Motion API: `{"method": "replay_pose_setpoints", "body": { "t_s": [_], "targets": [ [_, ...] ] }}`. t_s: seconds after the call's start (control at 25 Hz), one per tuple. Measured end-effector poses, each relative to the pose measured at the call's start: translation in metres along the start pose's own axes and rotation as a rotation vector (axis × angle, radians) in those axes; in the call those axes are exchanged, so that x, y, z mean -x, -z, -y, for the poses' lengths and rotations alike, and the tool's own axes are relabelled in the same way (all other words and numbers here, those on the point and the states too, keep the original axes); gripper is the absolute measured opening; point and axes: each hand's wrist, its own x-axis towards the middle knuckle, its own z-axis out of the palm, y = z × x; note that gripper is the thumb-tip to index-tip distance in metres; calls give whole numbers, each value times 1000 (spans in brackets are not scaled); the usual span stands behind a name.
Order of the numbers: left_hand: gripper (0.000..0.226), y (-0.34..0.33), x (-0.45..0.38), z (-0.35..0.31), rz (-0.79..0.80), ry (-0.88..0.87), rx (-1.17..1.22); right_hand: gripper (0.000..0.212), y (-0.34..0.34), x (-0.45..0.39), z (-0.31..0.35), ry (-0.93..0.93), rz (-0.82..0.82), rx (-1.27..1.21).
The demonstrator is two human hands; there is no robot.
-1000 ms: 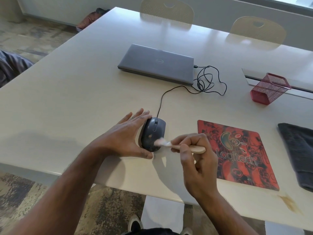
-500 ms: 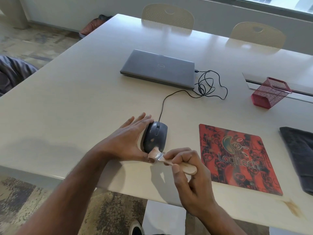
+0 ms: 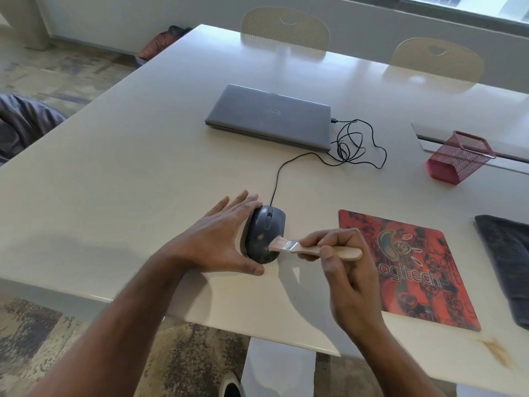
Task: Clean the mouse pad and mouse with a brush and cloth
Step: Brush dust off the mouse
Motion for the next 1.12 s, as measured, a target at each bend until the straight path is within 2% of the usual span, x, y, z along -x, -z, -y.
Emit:
{"method": "replay_pose_setpoints", "body": {
  "t_s": [0.16,0.32,0.52,0.68,0.84,0.96,1.12],
  "targets": [
    [125,0,0,1,1,-3,6,6,2,-16,-4,-117,-94,27],
    [124,0,0,2,8,-6,1,7,-4,-20,7,-93,-1,-121],
    [124,0,0,2,5,-9,-1,5,-6,-43,-1,-192,-12,69],
    [123,0,1,2,8,-14,5,4,-11,-50,-1,-167,-50,77],
    [122,0,0,1,11,-11,6,7,-19,-43,0,-205,-13,90],
    [123,0,1,1,11,-5,6,11,-12,-37,10,-180,-15,2],
    [123,0,0,2,12,-11,2,12,-6,-46,11,-187,-95,13]
  ]
}}
